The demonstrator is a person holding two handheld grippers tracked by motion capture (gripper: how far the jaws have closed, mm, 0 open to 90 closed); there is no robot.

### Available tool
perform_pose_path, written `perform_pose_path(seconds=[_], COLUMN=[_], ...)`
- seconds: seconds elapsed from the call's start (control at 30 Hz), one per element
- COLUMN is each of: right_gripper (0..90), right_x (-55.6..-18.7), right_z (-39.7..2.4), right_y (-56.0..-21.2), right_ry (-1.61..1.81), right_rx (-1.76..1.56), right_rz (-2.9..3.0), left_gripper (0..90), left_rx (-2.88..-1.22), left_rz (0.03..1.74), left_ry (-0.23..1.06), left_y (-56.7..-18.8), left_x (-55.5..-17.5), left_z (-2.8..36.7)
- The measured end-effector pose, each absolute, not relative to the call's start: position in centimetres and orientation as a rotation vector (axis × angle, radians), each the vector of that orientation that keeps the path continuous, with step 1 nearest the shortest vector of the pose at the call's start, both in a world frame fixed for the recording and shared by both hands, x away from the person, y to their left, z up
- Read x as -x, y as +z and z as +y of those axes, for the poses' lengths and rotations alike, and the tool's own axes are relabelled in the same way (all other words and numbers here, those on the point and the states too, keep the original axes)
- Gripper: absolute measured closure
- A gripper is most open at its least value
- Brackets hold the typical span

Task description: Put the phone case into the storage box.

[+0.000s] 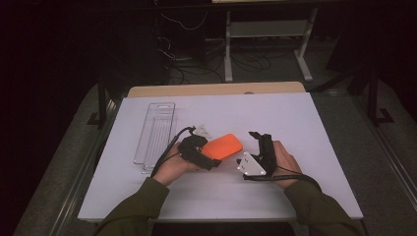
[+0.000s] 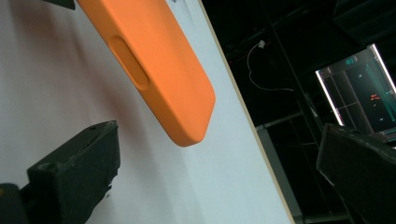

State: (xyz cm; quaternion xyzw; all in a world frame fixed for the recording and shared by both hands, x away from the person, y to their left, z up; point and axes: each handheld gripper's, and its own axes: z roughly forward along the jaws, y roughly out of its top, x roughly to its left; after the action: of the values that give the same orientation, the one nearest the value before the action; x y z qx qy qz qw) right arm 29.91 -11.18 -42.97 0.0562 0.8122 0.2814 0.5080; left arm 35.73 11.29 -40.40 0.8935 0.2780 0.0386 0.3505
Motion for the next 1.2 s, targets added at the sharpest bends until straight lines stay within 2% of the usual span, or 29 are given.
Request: perform_pose_path(seconds=[1.2], right_gripper=[0.0], right_x=[-28.9], right_z=[-9.7], right_y=[-44.1], right_ry=[0.519], right_rx=[0.120], right_rz=[1.861], left_gripper=[15.2], left_rx=[-2.367], left_rz=[0.670], left_ry=[0.115], left_y=[-40.1], left_x=[-35.8], left_z=[11.4])
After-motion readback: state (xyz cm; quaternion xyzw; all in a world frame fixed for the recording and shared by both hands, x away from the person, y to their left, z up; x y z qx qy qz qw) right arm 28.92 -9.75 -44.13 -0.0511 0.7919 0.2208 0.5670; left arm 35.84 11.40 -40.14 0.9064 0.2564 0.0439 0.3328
